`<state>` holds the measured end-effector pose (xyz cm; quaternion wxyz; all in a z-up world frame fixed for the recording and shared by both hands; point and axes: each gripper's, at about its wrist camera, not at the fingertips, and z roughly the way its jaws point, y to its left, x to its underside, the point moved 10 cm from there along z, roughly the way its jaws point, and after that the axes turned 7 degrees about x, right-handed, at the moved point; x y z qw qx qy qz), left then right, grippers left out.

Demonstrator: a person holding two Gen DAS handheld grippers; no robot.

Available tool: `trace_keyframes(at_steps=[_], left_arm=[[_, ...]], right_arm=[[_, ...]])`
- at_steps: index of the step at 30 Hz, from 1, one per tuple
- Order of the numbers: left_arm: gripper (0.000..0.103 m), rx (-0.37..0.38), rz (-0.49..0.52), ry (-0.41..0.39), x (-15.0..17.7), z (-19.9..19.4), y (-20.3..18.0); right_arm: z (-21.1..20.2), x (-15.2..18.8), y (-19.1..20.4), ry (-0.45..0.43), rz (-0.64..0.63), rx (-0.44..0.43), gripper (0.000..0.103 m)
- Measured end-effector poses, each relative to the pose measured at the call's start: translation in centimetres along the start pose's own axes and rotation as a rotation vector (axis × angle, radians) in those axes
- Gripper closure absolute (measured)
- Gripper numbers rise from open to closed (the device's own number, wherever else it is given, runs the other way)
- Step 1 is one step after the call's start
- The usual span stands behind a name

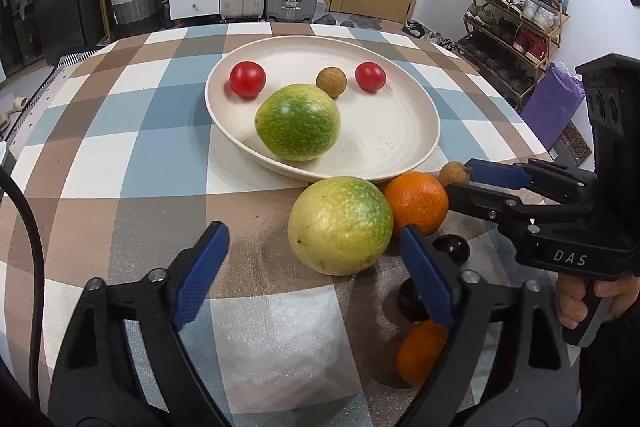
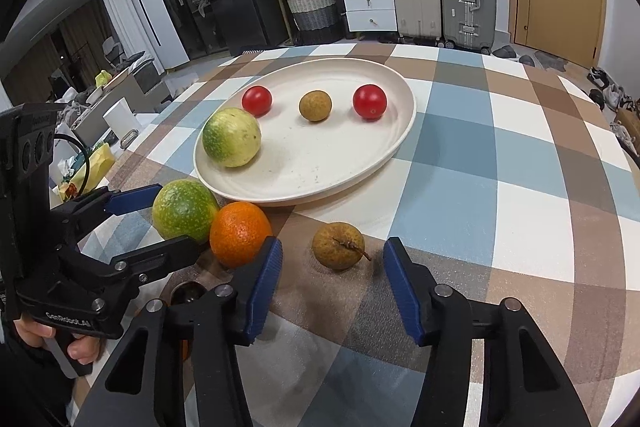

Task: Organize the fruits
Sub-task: 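Grasp a brown fruit with the right tool while the left tool grasps a yellow-green passion fruit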

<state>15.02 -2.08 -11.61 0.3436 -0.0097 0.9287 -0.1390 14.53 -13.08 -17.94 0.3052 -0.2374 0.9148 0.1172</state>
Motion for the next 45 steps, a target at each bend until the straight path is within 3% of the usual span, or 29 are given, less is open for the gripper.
trace_keyframes(at_steps=[8,16,26,45], left_arm=[[0.056,0.058,0.015,-0.005,0.0,0.0,-1.1],[0.056,0.065,0.018,-0.023,-0.1,-0.7,-1.1],[0.056,0.052,0.008,-0.112,-1.4,-3.2,-0.5],[0.056,0.01,0.006,-0.144,-2.7,-4.3,0.7]], right_arm=[[0.3,0.1,0.0,0.007,-0.009,0.024,0.062],[0.2,0.1,0.0,-0.002,-0.005,0.032,0.074],[-2.4,-0.6,0.6,-0.059,-0.023,0.038,0.075],[-5.1,-3.7,0.7,-0.157,0.046,0.01,0.075]])
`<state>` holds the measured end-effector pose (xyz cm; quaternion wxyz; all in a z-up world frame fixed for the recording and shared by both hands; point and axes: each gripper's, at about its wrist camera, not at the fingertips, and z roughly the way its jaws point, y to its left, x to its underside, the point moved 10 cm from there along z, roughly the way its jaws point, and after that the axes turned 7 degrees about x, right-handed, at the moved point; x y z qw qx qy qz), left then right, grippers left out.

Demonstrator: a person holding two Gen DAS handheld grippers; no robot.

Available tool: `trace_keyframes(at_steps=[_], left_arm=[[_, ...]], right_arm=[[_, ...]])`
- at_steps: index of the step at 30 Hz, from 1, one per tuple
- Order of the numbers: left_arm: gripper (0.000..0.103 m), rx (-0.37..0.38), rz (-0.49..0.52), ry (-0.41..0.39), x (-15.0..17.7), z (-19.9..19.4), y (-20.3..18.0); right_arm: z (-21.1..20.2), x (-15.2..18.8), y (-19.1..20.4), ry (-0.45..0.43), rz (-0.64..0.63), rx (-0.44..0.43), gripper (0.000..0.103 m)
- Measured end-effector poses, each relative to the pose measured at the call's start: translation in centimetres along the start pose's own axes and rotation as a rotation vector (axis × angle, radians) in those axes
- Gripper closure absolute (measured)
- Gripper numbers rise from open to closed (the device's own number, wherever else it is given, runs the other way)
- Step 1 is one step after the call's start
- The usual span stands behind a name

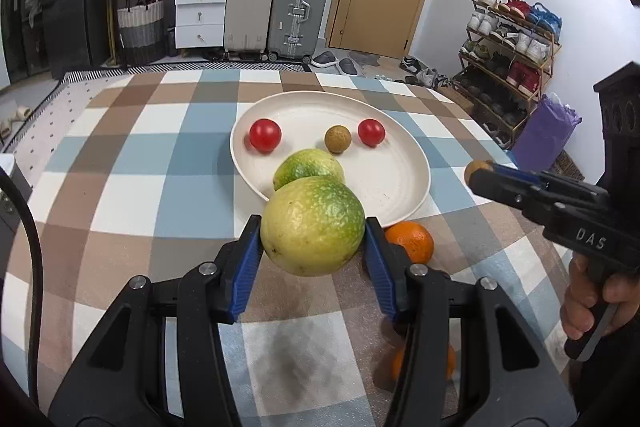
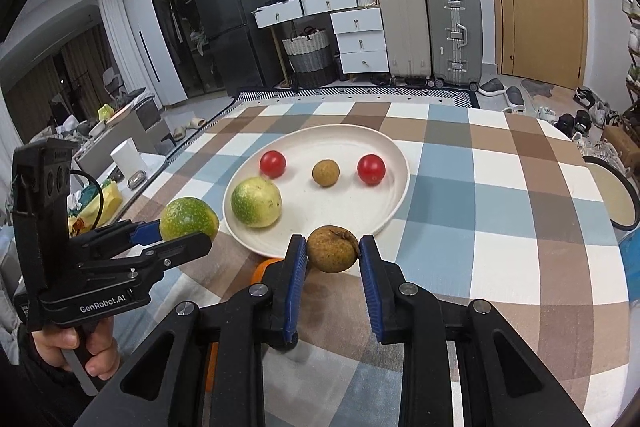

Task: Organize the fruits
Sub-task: 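Grasp a brown fruit with the right tool while the left tool grasps a yellow-green passion fruit, then carry the brown fruit and passion fruit over the cream plate with both tools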

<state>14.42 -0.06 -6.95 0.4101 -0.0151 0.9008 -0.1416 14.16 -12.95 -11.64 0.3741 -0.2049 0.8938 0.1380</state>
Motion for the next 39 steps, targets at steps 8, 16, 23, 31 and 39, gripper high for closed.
trace_keyframes(at_steps=[8,16,23,31,39], left_arm=[[0.056,-0.009,0.006,0.02,-0.6,0.9,0.6],[0.056,-0.023,0.011,0.042,-1.1,2.6,1.3],[0.056,-0.026,0.009,0.025,-2.5,3.4,1.4],[0.056,-0.011,-0.006,-0.007,-3.9,4.6,1.5],[0.056,-0.008,0.01,-0.002,-4.3,6.2,1.3]], right_arm=[[0.0,-1.4,0.2,-0.023,0.021,-0.003,0.075],[1.3,-2.0,0.2,-0.014,0.044,-0.001,0.075],[2.6,-2.1,0.3,-0.005,0.062,-0.002,0.075],[3.6,-2.5,0.3,-0.018,0.088,-0.008,0.075],[5.1,-2.1,-0.1,-0.003,0.094,0.002,0.075]])
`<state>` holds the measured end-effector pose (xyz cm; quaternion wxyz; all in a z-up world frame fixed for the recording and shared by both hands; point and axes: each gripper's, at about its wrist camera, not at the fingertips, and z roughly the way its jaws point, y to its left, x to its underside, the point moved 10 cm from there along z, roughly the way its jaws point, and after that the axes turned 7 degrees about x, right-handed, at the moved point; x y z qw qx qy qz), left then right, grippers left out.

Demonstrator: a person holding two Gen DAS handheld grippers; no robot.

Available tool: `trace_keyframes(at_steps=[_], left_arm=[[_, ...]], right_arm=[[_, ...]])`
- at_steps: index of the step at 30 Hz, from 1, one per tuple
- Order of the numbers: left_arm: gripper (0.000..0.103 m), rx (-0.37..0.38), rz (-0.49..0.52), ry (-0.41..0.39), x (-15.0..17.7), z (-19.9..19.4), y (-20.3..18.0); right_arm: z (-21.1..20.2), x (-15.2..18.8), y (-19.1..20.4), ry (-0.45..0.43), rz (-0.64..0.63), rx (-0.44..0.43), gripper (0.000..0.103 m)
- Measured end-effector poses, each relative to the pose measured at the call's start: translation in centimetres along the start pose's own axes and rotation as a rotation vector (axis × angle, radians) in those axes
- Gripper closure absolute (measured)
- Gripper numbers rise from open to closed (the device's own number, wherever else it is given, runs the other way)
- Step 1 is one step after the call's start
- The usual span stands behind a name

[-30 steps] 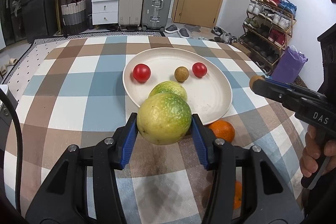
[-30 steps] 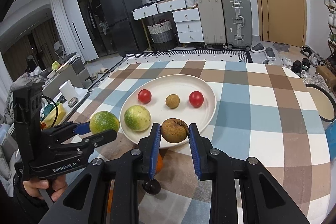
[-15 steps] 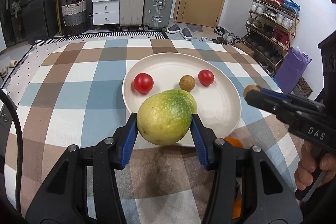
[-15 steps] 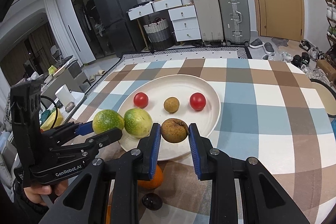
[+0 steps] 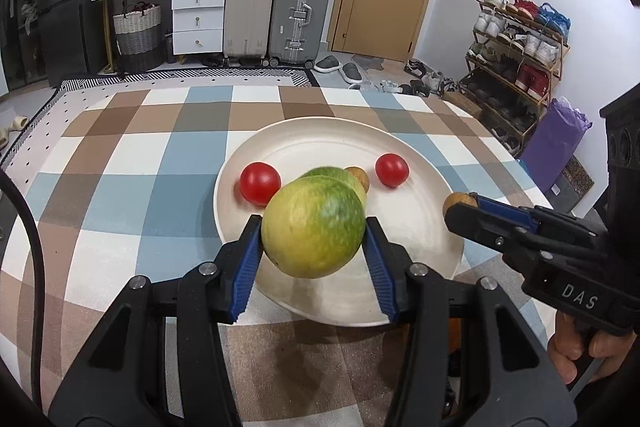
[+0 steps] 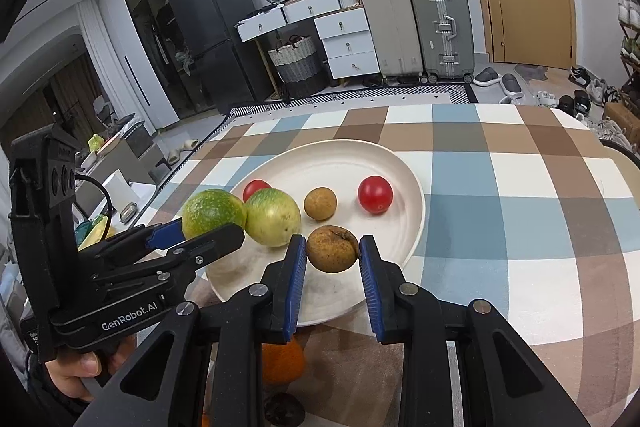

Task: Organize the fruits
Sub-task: 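Carry the brown fruit and passion fruit over the cream plate with both tools, then open the right tool to drop the brown fruit while the left tool releases the passion fruit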

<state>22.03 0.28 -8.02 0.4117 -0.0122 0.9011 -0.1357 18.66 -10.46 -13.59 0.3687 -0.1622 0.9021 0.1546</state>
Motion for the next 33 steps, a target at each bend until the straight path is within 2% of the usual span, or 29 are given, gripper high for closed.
trace_keyframes(at_steps=[17,27,29,31,33], left_arm=[[0.056,-0.029,-0.007,0.03,0.5,1.8,0.9],[0.056,-0.017,0.01,0.018,0.4,1.4,0.3],[0.056,-0.006,0.019,0.001,0.4,0.9,0.0],[0.053,-0.006,0.034,-0.007,0.3,0.4,-0.4],[0.035,-0.003,0.041,-0.008,0.5,0.0,-0.6]], right_arm=[[2.1,0.3,-0.6,0.027,0.031,0.035,0.075],[2.5,0.5,-1.1,0.045,0.06,0.026,0.074],[2.1,0.4,-1.3,0.035,0.065,0.029,0.071],[1.5,0.2,-1.5,0.022,0.066,0.028,0.066],[0.9,0.2,-1.8,0.016,0.064,0.032,0.062]])
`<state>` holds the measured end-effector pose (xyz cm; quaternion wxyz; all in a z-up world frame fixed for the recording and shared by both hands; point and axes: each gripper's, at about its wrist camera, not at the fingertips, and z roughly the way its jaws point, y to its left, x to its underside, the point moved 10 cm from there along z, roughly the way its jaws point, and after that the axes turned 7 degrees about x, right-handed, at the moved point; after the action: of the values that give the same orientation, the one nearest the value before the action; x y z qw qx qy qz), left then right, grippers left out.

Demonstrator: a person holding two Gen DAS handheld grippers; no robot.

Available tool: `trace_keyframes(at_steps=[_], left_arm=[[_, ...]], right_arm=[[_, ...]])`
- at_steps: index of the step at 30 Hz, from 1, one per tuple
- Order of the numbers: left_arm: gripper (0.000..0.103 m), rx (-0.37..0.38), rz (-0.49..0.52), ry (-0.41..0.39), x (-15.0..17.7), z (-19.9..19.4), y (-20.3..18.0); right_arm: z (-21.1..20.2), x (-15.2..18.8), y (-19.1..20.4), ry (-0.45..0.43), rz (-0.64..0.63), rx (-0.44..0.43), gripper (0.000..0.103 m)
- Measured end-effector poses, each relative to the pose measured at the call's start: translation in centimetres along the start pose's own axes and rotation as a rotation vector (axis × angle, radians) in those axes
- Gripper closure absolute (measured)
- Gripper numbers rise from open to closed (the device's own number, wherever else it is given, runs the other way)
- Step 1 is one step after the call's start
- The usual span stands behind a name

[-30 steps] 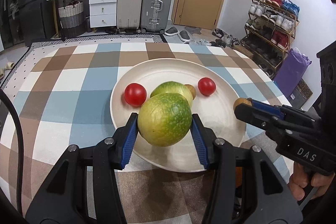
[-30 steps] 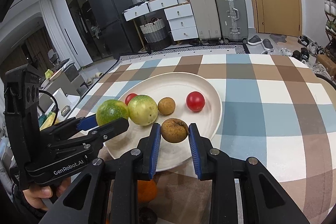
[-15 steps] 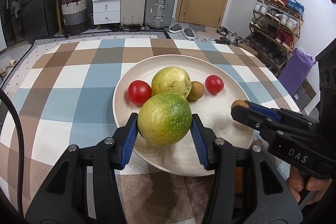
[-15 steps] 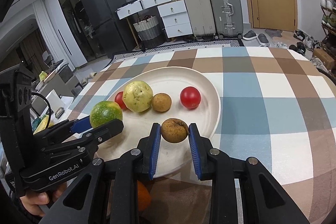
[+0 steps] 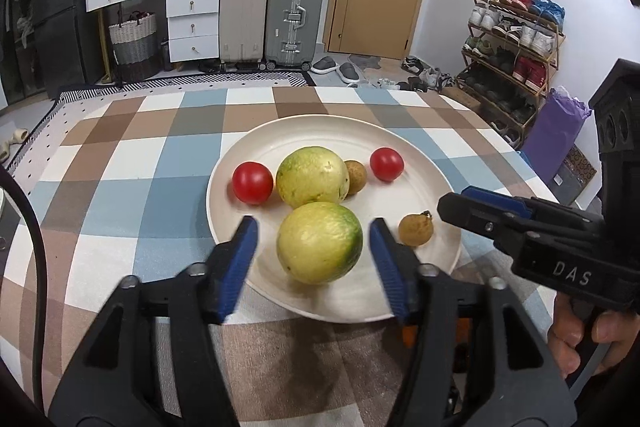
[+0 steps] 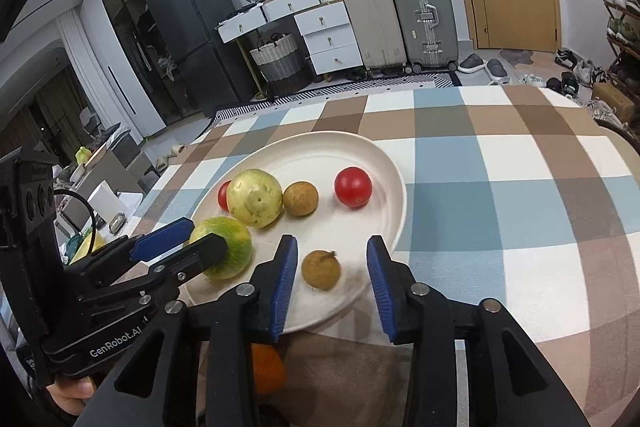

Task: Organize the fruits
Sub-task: 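Open the right tool to drop the brown fruit while the left tool releases the passion fruit, then withdraw both open tools toward the oranges and dark plums beside the plate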

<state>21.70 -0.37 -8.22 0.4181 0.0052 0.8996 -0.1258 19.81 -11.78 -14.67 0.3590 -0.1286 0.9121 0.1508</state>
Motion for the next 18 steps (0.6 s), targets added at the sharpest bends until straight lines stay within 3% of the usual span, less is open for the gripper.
trace_keyframes(at_steps=[6,8,10,13,18], left_arm=[[0.021,0.005,-0.013,-0.008,0.4,-1.5,0.0],[0.019,-0.003,-0.02,-0.031,0.4,-2.5,0.2],[0.014,-0.015,-0.019,-0.042,0.4,-3.3,0.2],[0.001,-0.05,-0.025,-0.071,0.8,-4.9,0.5],[0.001,-0.064,-0.018,-0.065,2.1,-6.7,0.2]], right_arm=[[-1.8,0.4,-0.6,-0.009,-0.018,0.003,0.044],[-2.3,0.7,-0.6,-0.014,-0.037,0.007,0.018],[-3.1,0.9,-0.6,-0.034,-0.057,0.02,0.009],[-3.9,1.3,-0.4,-0.038,-0.091,0.015,0.001],[-4.9,2.3,0.5,-0.03,-0.146,-0.017,0.0]])
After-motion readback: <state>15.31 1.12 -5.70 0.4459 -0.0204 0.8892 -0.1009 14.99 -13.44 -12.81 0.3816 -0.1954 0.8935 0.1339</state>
